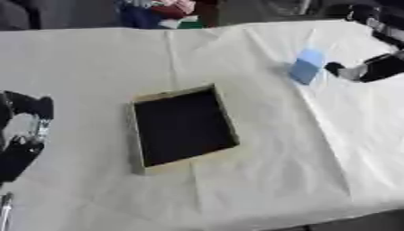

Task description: Pick up objects on the table and place them in the box.

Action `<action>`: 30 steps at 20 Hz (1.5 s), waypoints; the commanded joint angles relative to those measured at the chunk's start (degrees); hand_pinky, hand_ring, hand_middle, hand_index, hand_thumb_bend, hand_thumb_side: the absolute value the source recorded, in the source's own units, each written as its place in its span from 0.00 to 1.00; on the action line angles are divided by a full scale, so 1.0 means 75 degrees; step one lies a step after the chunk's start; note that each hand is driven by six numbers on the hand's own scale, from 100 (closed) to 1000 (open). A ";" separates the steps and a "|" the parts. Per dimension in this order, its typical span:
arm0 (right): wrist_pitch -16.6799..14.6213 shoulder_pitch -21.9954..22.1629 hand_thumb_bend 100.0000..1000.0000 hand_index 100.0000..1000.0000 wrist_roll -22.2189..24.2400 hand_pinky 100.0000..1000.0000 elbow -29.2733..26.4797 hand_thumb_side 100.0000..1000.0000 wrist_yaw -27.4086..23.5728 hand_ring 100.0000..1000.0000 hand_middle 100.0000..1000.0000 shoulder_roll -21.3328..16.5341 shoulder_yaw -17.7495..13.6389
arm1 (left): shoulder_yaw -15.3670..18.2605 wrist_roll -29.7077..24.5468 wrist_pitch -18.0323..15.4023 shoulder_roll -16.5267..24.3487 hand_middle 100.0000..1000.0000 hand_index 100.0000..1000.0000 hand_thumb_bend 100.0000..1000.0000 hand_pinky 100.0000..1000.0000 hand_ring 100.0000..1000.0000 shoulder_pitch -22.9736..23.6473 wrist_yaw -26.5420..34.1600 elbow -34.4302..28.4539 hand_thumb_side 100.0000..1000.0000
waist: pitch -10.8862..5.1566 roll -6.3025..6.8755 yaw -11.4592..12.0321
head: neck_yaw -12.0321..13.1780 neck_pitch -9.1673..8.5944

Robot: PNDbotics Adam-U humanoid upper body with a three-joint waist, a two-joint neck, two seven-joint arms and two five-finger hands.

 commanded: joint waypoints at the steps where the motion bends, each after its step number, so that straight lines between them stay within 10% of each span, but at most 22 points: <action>1: -0.0005 -0.0375 0.22 1.00 0.0237 0.93 0.0833 0.28 -0.0130 1.00 0.97 -0.0430 0.0053 | -0.0043 -0.0088 -0.0032 0.0098 0.46 0.47 0.33 0.69 0.48 -0.0092 0.0008 -0.0079 0.63 | -0.0111 -0.0046 0.0061 | -0.0144 0.0061; 11: -0.0177 -0.1169 0.22 1.00 0.0829 0.94 0.2709 0.35 0.0036 1.00 0.98 -0.0470 0.0361 | -0.0151 -0.0241 -0.0078 0.0069 0.46 0.47 0.33 0.70 0.48 -0.0196 0.0075 -0.0083 0.63 | -0.0097 -0.0090 0.0426 | -0.0508 0.0002; 30: -0.0209 -0.1440 0.29 1.00 0.1370 0.95 0.3797 0.44 0.1248 1.00 0.99 -0.0015 0.0641 | -0.0216 -0.0389 -0.0093 0.0457 0.46 0.47 0.34 0.70 0.48 -0.0599 0.0196 -0.0134 0.63 | -0.0088 -0.0165 0.0550 | -0.0695 -0.0183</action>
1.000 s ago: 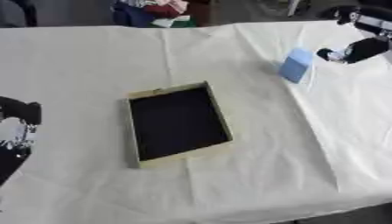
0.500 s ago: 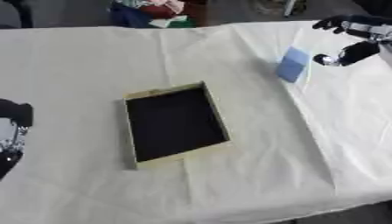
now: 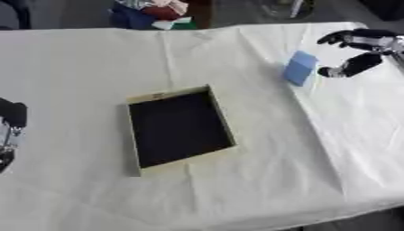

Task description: Pick up objects on the table and place them in the box.

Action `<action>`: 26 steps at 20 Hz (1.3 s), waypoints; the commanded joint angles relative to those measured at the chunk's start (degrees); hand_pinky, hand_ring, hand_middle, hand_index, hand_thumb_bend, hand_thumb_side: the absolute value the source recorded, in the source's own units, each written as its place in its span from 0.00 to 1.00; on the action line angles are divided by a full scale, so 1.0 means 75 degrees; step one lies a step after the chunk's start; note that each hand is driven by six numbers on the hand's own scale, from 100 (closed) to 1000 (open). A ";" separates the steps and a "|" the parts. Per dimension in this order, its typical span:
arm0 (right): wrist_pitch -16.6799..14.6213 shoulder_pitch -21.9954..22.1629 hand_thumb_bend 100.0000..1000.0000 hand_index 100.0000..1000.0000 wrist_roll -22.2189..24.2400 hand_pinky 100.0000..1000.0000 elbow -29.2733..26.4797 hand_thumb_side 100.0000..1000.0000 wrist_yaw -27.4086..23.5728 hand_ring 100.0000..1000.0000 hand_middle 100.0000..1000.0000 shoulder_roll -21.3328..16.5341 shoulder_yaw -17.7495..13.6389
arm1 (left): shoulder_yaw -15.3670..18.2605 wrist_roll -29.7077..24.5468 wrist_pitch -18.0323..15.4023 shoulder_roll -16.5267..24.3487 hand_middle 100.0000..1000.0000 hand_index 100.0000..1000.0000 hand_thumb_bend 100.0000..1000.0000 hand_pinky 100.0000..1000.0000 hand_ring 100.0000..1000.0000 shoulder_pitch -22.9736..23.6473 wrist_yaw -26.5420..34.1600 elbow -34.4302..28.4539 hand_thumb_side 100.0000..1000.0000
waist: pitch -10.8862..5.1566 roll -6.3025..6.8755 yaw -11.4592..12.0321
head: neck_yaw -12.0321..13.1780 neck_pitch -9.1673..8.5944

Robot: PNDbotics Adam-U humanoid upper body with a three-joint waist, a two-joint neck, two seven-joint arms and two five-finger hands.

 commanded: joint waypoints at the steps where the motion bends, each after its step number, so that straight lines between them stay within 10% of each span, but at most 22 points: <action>1: 0.0011 -0.0126 0.29 1.00 0.0062 0.95 0.0083 0.45 0.0283 1.00 0.99 -0.0230 -0.0057 | -0.0014 -0.0040 -0.0010 0.0142 0.46 0.47 0.34 0.70 0.48 -0.0123 0.0060 -0.0131 0.63 | -0.0094 -0.0012 0.0020 | -0.0023 -0.0106; 26: 0.0219 -0.0375 0.26 1.00 0.0022 0.97 0.0124 0.49 0.0876 1.00 1.00 -0.0010 -0.0002 | -0.0025 -0.0125 -0.0015 0.0107 0.46 0.47 0.34 0.70 0.48 -0.0202 0.0042 -0.0162 0.63 | -0.0003 -0.0022 0.0278 | -0.0166 -0.0201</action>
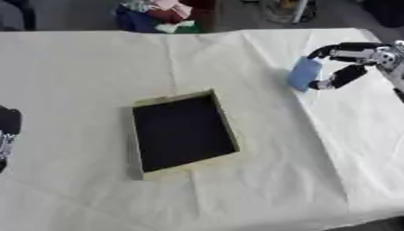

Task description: Pick up objects on the table and place them in the box.

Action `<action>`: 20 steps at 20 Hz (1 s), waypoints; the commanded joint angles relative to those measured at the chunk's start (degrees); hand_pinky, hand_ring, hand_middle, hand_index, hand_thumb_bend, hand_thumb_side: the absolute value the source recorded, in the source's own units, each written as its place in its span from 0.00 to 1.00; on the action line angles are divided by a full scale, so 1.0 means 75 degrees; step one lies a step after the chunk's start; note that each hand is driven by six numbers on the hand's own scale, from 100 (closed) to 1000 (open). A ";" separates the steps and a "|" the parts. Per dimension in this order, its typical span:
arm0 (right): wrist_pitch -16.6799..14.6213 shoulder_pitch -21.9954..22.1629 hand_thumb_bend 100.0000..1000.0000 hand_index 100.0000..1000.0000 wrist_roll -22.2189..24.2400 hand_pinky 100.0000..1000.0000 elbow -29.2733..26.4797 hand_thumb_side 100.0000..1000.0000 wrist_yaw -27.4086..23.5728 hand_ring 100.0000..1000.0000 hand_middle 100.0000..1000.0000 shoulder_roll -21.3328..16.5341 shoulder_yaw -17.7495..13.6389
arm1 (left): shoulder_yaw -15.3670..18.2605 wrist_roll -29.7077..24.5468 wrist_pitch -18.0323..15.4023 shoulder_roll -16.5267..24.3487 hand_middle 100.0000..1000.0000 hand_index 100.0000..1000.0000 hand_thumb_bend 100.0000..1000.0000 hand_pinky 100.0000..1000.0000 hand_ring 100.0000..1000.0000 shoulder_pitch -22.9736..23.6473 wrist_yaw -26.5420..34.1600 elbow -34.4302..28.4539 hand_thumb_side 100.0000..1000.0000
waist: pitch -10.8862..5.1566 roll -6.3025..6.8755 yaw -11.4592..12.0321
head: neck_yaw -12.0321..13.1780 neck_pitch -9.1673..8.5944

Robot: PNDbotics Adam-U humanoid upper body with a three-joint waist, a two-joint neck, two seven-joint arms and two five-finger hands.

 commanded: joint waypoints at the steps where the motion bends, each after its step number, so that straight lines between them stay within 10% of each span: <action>1: 0.0133 -0.0121 0.29 1.00 -0.0186 0.97 -0.0023 0.48 0.0188 1.00 1.00 -0.0247 -0.0085 | 0.0002 -0.0013 -0.0008 0.0082 0.46 0.47 0.34 0.70 0.48 -0.0134 0.0018 -0.0158 0.63 | -0.0090 0.0002 0.0019 | -0.0031 -0.0075; 20: 0.1191 0.0047 0.24 1.00 -0.1414 0.95 0.0179 0.50 -0.0058 1.00 1.00 -0.0635 -0.0392 | -0.0013 -0.0064 0.0001 0.0064 0.46 0.47 0.35 0.70 0.48 -0.0199 0.0053 -0.0199 0.63 | 0.0127 0.0071 0.0379 | -0.0420 -0.0313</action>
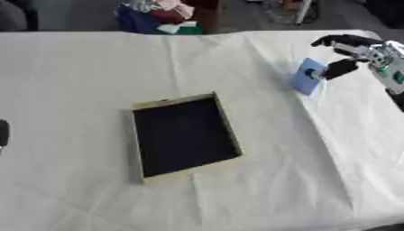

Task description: Pick up objects on the table and place them in the box.

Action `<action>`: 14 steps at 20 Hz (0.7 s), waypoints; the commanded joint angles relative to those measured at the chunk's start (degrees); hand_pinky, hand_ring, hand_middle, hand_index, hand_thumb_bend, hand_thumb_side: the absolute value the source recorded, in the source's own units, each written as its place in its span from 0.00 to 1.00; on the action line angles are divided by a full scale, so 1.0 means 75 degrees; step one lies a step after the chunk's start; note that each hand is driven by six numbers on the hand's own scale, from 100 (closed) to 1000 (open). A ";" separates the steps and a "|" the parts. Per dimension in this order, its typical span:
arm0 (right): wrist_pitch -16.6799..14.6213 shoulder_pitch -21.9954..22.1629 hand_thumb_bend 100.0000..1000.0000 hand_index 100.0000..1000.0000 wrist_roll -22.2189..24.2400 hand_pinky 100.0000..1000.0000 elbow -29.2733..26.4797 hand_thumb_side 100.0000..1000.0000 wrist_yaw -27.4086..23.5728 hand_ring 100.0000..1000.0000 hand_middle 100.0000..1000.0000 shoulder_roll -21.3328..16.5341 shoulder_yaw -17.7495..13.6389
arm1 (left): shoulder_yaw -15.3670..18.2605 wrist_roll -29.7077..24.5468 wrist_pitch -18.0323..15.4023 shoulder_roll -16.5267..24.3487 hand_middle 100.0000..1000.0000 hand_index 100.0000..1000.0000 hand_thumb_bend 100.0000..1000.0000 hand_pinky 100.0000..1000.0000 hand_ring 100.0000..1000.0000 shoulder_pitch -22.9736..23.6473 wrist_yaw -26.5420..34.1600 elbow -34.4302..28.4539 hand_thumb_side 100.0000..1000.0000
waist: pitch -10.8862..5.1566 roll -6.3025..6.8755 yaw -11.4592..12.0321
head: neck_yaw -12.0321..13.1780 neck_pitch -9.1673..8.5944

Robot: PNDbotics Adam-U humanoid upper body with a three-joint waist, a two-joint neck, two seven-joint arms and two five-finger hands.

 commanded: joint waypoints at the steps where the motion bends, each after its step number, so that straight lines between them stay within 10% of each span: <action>1: 0.0054 -0.0012 0.24 1.00 -0.0059 0.95 0.0054 0.50 -0.0211 1.00 1.00 -0.0444 -0.0129 | 0.0004 -0.0038 -0.0009 0.0060 0.46 0.47 0.35 0.70 0.48 -0.0142 0.0049 -0.0162 0.63 | -0.0077 0.0033 0.0028 | -0.0108 -0.0118; 14: 0.0080 0.0059 0.18 1.00 0.0028 0.89 0.0304 0.52 -0.0516 0.97 0.95 -0.0338 -0.0062 | 0.0010 -0.0068 -0.0010 0.0023 0.46 0.47 0.35 0.70 0.48 -0.0134 0.0057 -0.0168 0.63 | -0.0056 0.0066 0.0063 | -0.0185 -0.0125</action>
